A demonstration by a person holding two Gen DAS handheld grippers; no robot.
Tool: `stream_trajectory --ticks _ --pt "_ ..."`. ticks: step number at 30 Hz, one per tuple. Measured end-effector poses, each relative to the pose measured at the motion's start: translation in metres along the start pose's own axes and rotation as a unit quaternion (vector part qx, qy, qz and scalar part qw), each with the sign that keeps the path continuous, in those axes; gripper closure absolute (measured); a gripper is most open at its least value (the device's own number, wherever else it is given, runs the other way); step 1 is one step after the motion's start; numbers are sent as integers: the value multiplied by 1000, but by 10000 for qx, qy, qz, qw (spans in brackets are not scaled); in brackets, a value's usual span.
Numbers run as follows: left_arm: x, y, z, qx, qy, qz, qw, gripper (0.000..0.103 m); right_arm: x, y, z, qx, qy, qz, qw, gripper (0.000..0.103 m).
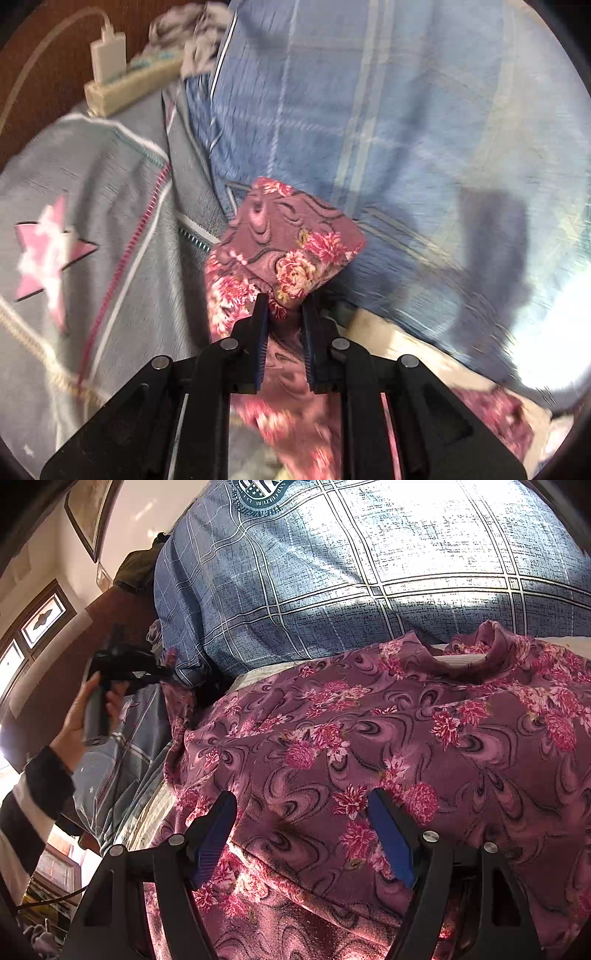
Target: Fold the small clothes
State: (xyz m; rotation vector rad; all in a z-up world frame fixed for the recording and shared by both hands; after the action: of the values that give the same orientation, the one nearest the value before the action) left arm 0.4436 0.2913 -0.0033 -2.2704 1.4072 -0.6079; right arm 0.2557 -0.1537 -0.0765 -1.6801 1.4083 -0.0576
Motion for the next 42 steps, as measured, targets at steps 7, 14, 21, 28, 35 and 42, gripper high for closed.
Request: stream_trajectory --ticks 7,14,21,28,35,42 --pt "49 26 -78 339 496 668 9960 89 -3 -3 2 -119 147 -9 9998 28" --pt "141 69 -145 746 1233 1571 9770 89 21 -6 -54 211 450 576 9971 28" --pt "236 149 -159 561 2035 2186 9527 89 80 7 -131 489 1039 1243 9856 26" --pt "322 247 -98 -743 2314 2474 9379 89 110 33 -167 555 1296 1537 9780 28" --pt "294 263 -90 -1626 2651 1937 9305 78 105 27 -172 715 1112 1518 9795 26" --pt "175 222 -113 -1154 2501 1112 9549 42 95 2 -128 618 652 1616 9827 26"
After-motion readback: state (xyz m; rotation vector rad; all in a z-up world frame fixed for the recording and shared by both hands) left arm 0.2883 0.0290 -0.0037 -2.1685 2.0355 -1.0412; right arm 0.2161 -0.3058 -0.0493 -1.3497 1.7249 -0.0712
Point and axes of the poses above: each gripper's, at about its wrist camera, not at the fingertips, and z roughly the way its jaws point, x to its right, y to its underside, the point moved 3 cm from there along z, roughly the way its jaws point, and after that the axes turned 3 degrees about -y, right-handed, at the moved point
